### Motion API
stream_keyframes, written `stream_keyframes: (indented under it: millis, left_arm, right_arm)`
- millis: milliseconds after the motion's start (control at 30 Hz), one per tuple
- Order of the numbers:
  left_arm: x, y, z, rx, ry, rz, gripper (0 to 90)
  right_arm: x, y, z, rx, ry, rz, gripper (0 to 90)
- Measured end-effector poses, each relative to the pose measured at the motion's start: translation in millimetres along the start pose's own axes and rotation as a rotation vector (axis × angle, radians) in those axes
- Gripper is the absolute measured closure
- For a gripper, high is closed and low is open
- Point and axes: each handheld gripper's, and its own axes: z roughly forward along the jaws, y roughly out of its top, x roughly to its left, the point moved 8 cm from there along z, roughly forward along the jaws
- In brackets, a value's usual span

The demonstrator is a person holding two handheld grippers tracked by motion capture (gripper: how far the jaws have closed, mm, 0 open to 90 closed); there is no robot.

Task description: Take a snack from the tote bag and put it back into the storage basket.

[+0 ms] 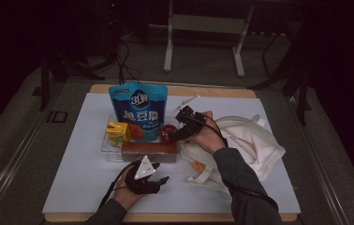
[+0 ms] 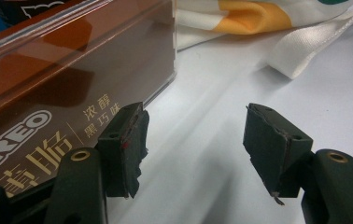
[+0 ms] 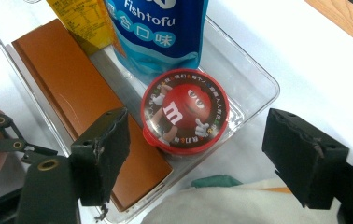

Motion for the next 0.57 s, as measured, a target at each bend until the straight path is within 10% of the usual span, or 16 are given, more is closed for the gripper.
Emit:
stream_keyframes:
  millis: [567]
  left_arm:
    - [0.1, 0.0, 0.1, 0.000, 0.000, -0.001, 39.1]
  right_arm:
    - [-9.9, -12.6, -21.6, -0.022, -0.010, 0.012, 23.8]
